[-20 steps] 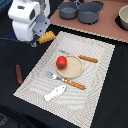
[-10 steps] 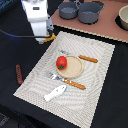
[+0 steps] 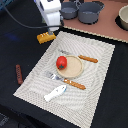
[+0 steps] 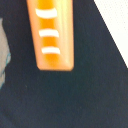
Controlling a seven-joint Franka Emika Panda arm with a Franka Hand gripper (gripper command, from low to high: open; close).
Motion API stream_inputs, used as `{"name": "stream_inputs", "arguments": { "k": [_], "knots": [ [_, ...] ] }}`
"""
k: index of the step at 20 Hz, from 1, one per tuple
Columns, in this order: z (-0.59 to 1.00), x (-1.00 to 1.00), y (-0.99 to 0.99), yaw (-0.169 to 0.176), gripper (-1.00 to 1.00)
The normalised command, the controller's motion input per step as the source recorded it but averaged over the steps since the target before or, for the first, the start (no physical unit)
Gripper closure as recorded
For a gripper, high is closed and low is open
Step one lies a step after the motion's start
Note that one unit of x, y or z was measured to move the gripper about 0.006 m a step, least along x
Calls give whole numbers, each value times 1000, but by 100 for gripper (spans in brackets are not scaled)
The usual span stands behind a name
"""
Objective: Interact with the objects in diverse but meaningful ways.
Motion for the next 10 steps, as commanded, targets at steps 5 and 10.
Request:
{"name": "stream_inputs", "arguments": {
  "k": [5,10],
  "knots": [
    [-442,-306,49,68,-100],
    [-413,-325,0,71,-100]
  ]
}}
